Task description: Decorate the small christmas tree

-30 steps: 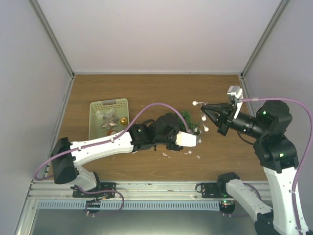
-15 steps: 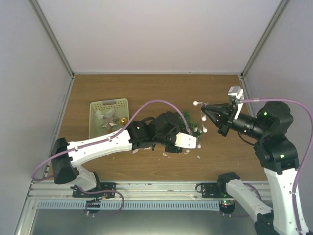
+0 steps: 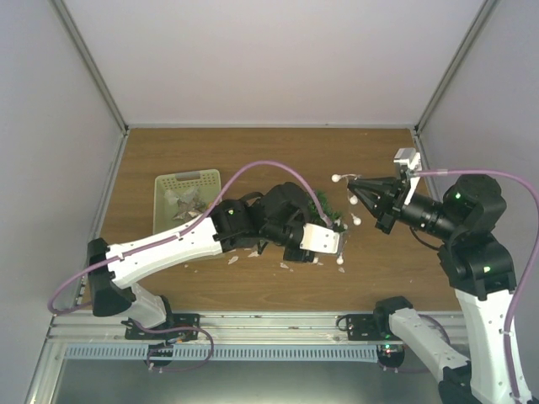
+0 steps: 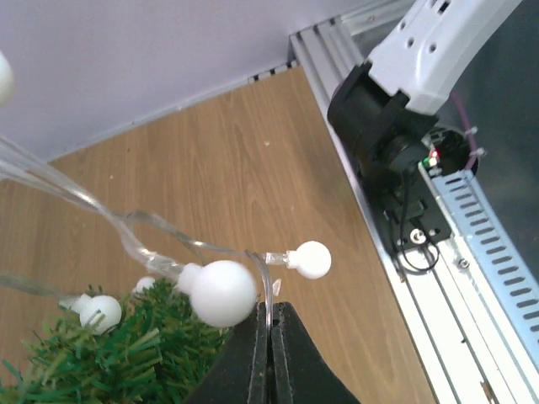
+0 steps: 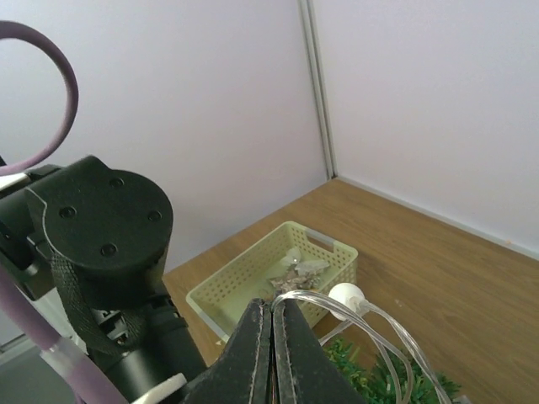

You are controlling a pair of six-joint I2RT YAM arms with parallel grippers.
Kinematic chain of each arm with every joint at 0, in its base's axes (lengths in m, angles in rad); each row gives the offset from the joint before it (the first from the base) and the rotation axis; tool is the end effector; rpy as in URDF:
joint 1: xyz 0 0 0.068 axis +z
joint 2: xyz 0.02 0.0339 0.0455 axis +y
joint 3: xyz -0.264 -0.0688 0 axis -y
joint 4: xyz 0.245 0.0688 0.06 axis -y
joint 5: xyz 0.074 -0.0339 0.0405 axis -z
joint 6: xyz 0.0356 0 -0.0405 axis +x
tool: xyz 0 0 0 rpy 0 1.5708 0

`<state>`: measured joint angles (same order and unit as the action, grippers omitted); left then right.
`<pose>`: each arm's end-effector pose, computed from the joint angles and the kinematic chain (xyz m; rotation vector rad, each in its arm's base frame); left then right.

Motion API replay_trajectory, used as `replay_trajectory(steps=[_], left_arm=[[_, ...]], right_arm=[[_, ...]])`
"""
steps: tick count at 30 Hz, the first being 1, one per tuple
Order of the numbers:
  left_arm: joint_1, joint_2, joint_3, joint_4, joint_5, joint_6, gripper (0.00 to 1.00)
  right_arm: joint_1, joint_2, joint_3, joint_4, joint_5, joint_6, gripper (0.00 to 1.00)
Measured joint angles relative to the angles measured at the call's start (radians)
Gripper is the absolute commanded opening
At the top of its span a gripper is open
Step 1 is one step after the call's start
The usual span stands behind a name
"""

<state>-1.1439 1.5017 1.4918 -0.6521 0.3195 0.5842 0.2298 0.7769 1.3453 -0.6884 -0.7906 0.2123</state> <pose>0.1274 -0.3072 0.3682 1.8410 1.3373 -0.6573 0.0957 0.0484 0.4692 -0.6232 1.6401 0.9898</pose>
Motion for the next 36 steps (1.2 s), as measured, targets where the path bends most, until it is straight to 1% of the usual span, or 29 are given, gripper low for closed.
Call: replay_trajectory(steps=[7,14,23,28,36], left_arm=[[0.0,-0.005,0.071,-0.045,0.084,-0.01,0.0],[0.0,-0.022,0.111,-0.08,0.117,-0.016,0.0],[-0.001,-0.091,0.124,-0.145,0.147,0.012,0.0],[-0.001,-0.159,0.125,-0.2,0.151,0.057,0.0],[-0.001,-0.206,0.127,-0.283,0.169,0.137,0.0]], right_arm=[[0.0,-0.009,0.029,-0.006,0.02,-0.007,0.02],[0.0,-0.012,0.037,-0.007,0.024,-0.008,0.02],[0.0,-0.012,0.034,-0.01,-0.027,-0.007,0.02],[0.0,-0.012,0.034,-0.008,-0.074,-0.006,0.02],[0.0,-0.037,0.008,-0.008,-0.232,-0.006,0.03]])
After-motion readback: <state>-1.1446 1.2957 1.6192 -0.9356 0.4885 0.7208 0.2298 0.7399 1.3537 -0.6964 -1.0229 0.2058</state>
